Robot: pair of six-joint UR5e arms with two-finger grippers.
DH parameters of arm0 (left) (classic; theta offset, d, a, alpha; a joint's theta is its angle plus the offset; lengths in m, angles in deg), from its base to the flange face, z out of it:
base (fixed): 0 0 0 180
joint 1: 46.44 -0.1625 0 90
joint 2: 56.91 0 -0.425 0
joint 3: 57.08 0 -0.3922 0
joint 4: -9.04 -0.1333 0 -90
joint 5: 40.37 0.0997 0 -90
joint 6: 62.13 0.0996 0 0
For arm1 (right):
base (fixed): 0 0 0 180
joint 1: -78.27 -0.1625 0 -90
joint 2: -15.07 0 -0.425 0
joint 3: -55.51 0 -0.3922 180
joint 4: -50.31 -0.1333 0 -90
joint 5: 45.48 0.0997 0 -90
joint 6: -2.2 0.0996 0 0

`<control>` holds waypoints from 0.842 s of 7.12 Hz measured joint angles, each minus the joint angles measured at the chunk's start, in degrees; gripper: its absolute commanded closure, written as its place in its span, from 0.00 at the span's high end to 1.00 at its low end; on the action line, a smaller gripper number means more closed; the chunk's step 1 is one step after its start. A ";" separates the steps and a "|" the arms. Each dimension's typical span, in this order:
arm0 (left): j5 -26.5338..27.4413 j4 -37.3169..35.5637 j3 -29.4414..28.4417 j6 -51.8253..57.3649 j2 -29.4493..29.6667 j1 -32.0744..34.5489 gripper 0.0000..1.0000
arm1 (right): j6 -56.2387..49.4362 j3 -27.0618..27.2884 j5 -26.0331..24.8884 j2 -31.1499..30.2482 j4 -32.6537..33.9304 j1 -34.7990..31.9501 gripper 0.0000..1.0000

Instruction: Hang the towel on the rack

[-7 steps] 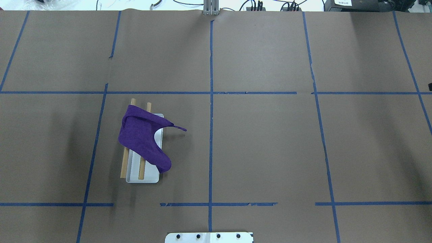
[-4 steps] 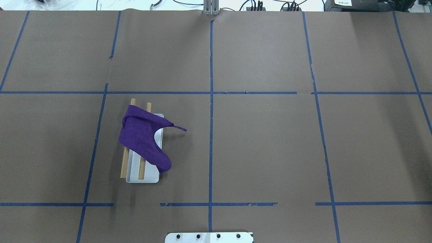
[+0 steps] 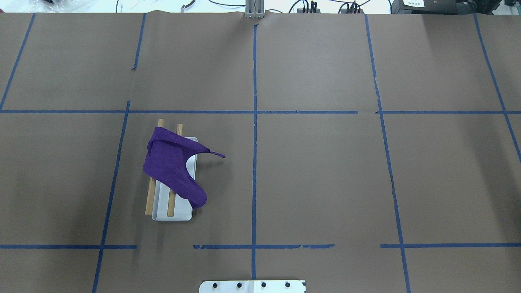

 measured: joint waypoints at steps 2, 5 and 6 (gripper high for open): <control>0.18 -0.54 0.33 0.00 0.36 -0.43 1.00 | 0.06 0.10 0.03 0.28 -0.62 0.04 1.00; 0.04 -0.77 -1.72 -0.25 -0.05 -0.62 1.00 | 0.26 -0.61 -0.09 0.40 -0.72 0.07 1.00; -0.04 -0.83 -2.41 -0.35 -0.06 -0.65 1.00 | 0.43 -0.60 -0.15 0.35 -0.61 0.06 1.00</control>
